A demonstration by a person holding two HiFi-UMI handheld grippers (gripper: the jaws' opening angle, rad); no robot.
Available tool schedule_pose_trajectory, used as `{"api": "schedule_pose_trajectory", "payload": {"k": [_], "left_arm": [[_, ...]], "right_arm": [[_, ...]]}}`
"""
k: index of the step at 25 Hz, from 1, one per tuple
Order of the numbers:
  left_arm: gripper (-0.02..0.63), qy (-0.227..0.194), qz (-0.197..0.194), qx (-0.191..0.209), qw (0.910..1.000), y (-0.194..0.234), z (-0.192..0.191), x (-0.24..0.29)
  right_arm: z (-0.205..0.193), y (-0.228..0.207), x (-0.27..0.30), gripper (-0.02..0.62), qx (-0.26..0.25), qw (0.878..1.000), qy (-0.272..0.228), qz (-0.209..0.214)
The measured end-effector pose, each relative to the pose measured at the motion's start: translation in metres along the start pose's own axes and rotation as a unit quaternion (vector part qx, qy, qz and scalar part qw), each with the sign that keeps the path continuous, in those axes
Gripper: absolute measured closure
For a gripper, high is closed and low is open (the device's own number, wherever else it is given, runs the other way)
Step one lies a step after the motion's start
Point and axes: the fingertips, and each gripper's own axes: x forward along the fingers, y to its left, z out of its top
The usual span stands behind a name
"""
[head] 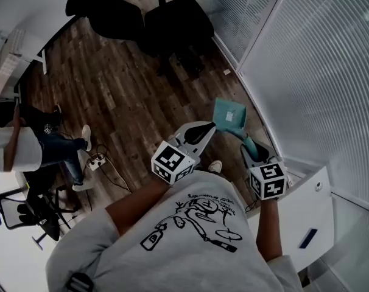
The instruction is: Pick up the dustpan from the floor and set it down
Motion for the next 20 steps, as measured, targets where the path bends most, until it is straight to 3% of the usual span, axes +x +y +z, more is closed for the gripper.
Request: {"api": "schedule_pose_trajectory", "payload": {"k": [20], "left_arm": [[0.604, -0.029, -0.014, 0.015, 0.9994, -0.009, 0.042, -0.004]], "right_arm": [[0.062, 0.019, -0.076, 0.485, -0.031, 0.998, -0.047, -0.021]]}}
